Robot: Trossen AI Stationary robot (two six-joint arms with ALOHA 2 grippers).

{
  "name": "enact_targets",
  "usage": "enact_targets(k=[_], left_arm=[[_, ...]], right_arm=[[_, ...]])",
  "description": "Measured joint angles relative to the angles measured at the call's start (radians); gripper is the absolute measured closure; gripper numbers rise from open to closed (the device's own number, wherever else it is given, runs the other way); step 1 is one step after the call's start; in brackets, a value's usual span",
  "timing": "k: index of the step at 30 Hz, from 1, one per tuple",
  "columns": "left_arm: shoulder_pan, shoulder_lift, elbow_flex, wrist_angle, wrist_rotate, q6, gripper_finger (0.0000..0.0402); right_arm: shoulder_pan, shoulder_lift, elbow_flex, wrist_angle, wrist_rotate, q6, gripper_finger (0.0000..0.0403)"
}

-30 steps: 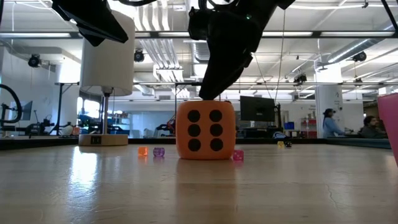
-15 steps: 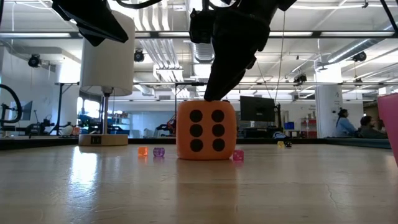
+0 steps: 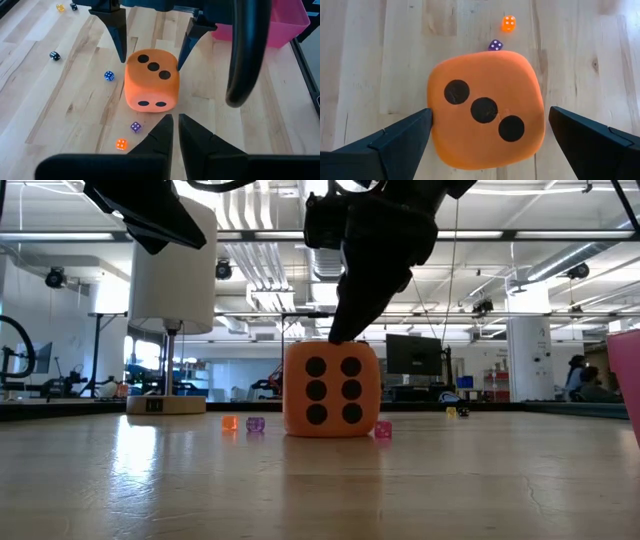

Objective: Pick & Place Dice
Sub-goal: Put the large orange die into the bin

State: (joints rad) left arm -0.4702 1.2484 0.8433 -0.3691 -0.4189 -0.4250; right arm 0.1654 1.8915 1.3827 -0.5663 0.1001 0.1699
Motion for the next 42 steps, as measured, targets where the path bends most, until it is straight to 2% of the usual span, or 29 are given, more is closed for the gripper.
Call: enact_targets(k=[12,42], left_arm=[[0.0,0.0,0.0,0.0,0.0,0.0,0.0366],[0.0,0.0,0.0,-0.002,0.0,0.001,0.0366]], right_arm=[[0.0,0.002,0.037,-0.021,0.004,-0.071,0.0007],[0.0,0.054,0.04,-0.025,0.001,-0.069,0.0007]])
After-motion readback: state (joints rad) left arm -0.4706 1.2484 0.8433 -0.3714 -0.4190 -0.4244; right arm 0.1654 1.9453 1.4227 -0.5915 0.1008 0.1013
